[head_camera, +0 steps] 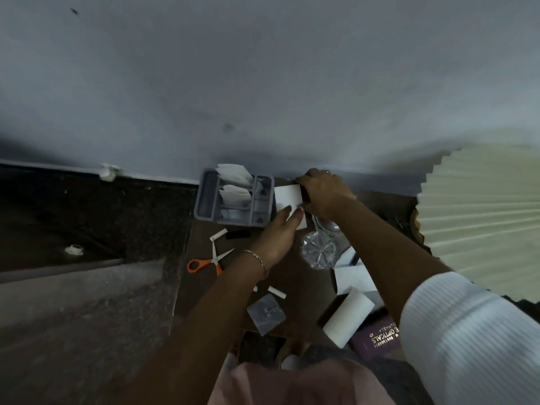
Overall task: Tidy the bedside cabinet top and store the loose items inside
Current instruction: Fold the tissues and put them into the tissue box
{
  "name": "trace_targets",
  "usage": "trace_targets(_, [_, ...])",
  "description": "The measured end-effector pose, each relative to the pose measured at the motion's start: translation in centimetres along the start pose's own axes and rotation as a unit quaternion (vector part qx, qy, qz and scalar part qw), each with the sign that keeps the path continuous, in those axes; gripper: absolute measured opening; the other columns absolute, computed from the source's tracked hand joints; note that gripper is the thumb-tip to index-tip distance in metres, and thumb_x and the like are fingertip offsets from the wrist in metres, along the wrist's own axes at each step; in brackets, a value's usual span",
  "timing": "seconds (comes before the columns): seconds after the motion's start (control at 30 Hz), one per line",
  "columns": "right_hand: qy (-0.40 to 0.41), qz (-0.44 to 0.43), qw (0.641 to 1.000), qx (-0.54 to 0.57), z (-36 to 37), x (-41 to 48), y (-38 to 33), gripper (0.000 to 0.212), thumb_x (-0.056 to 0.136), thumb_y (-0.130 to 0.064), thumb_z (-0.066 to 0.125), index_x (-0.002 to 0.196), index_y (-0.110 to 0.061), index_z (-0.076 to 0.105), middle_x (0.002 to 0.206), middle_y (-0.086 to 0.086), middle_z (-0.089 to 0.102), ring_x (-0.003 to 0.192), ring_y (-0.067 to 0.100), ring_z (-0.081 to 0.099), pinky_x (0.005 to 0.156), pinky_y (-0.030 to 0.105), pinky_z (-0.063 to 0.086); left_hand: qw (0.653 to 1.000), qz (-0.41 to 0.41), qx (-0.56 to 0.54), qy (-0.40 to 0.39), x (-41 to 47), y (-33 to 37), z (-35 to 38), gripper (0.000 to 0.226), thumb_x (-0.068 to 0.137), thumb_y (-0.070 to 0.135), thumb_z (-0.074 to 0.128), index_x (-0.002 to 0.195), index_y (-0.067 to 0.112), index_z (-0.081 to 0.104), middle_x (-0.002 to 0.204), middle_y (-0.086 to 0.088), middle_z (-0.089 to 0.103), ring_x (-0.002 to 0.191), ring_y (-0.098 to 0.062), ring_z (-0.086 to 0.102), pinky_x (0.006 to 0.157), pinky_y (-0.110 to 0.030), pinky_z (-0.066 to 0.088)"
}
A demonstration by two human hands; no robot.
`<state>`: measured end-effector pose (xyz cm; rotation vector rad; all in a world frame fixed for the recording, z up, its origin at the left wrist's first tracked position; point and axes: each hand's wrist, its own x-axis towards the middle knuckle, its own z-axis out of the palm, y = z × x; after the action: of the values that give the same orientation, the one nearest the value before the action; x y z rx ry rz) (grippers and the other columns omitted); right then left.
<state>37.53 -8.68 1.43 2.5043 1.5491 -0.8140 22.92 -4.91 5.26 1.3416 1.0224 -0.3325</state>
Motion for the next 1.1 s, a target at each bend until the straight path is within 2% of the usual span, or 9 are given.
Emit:
trace_targets(0.07, [0.005, -0.008, 1.0, -0.003, 0.3, 0.6, -0.1, 0.057, 0.084, -0.035, 0.065, 0.135, -0.017, 0.048, 0.131, 0.011, 0.049, 0.12, 0.031, 0.049, 0.097, 0.042, 0.04, 0.999, -0.018, -0.035, 0.009, 0.2, 0.0, 0.1, 0.075, 0.086, 0.067, 0.039, 0.147, 0.025, 0.029, 0.153, 0.001, 0.031, 0.14, -0.02, 0.032, 0.118, -0.043, 0.023])
trace_targets(0.17, [0.023, -0.022, 0.999, -0.006, 0.5, 1.1, -0.3, 0.054, 0.083, -0.034, 0.067, 0.131, -0.015, 0.051, 0.129, 0.011, 0.049, 0.118, 0.031, 0.05, 0.097, 0.042, 0.039, 0.996, -0.028, -0.08, 0.007, 1.9, -1.4, 0.3, 0.1, 0.061, 0.081, 0.04, 0.144, 0.025, 0.036, 0.148, 0.0, 0.042, 0.135, -0.019, 0.04, 0.116, -0.044, 0.027])
trace_targets(0.27, [0.022, -0.033, 0.999, -0.002, 0.9, 1.3, -0.5, 0.054, 0.081, -0.027, 0.07, 0.129, -0.011, 0.051, 0.128, 0.013, 0.048, 0.115, 0.033, 0.051, 0.094, 0.042, 0.041, 0.996, -0.029, -0.089, 0.016, 2.2, -1.5, 0.5, 0.09, 0.069, 0.072, 0.043, 0.142, 0.019, 0.04, 0.145, -0.003, 0.046, 0.132, -0.02, 0.043, 0.115, -0.044, 0.029])
trace_targets(0.4, [0.02, -0.031, 0.999, 0.034, 1.1, 1.5, -0.3, 0.047, 0.081, -0.021, 0.071, 0.122, -0.007, 0.053, 0.126, 0.015, 0.046, 0.114, 0.033, 0.05, 0.092, 0.041, 0.043, 0.994, -0.022, -0.095, 0.045, 2.0, -0.8, 0.7, 0.04, 0.098, 0.031, 0.04, 0.134, 0.013, 0.046, 0.136, -0.009, 0.049, 0.127, -0.025, 0.046, 0.112, -0.044, 0.032])
trace_targets(0.67, [0.03, -0.007, 0.985, 0.167, 1.0, 1.2, 0.2, 0.031, 0.079, -0.005, 0.06, 0.109, -0.009, 0.051, 0.107, 0.015, 0.06, 0.096, 0.035, 0.057, 0.071, 0.033, 0.04, 0.992, -0.014, -0.12, 0.036, 1.6, 0.0, 0.8, 0.036, 0.099, 0.024, 0.041, 0.133, 0.015, 0.047, 0.134, -0.006, 0.051, 0.123, -0.021, 0.047, 0.107, -0.036, 0.037])
trace_targets(0.77, [0.07, 0.027, 0.959, 0.274, 0.5, 0.5, 0.7, 0.04, 0.077, -0.004, 0.063, 0.113, -0.011, 0.047, 0.097, 0.011, 0.059, 0.083, 0.03, 0.057, 0.066, 0.03, 0.039, 0.988, -0.014, -0.15, 0.021, 0.9, 0.6, 0.9, 0.036, 0.097, 0.021, 0.044, 0.133, 0.019, 0.046, 0.124, -0.001, 0.053, 0.11, -0.013, 0.047, 0.08, -0.02, 0.041])
trace_targets(0.83, [0.109, 0.048, 0.939, 0.323, -0.2, -0.2, 1.0, 0.043, 0.076, -0.005, 0.065, 0.116, -0.013, 0.05, 0.094, 0.003, 0.058, 0.078, 0.023, 0.055, 0.067, 0.027, 0.04, 0.988, -0.017, -0.152, 0.004, 0.5, 0.8, 0.8, 0.048, 0.096, 0.02, 0.045, 0.144, 0.017, 0.035, 0.134, -0.004, 0.047, 0.107, -0.01, 0.047, 0.073, -0.018, 0.038])
trace_targets(0.93, [0.142, 0.044, 0.936, 0.319, -1.7, -1.0, 1.2, 0.033, 0.076, -0.005, 0.066, 0.109, -0.011, 0.062, 0.099, 0.001, 0.063, 0.082, 0.017, 0.057, 0.071, 0.023, 0.04, 0.988, 0.009, -0.153, -0.022, -0.6, 1.8, 0.4, 0.051, 0.097, 0.015, 0.043, 0.145, 0.017, 0.03, 0.125, 0.002, 0.047, 0.094, -0.001, 0.05, 0.065, -0.011, 0.039])
trace_targets(1.1, [0.185, 0.044, 0.888, 0.419, -4.8, -3.5, 0.2, 0.015, 0.08, -0.003, 0.066, 0.094, -0.01, 0.066, 0.09, 0.001, 0.065, 0.084, 0.023, 0.064, 0.078, 0.034, 0.053, 0.986, 0.042, -0.162, -0.001, -2.5, 3.1, -1.8, 0.053, 0.092, 0.018, 0.054, 0.141, 0.017, 0.034, 0.12, -0.002, 0.057, 0.102, -0.018, 0.061, 0.078, -0.022, 0.048])
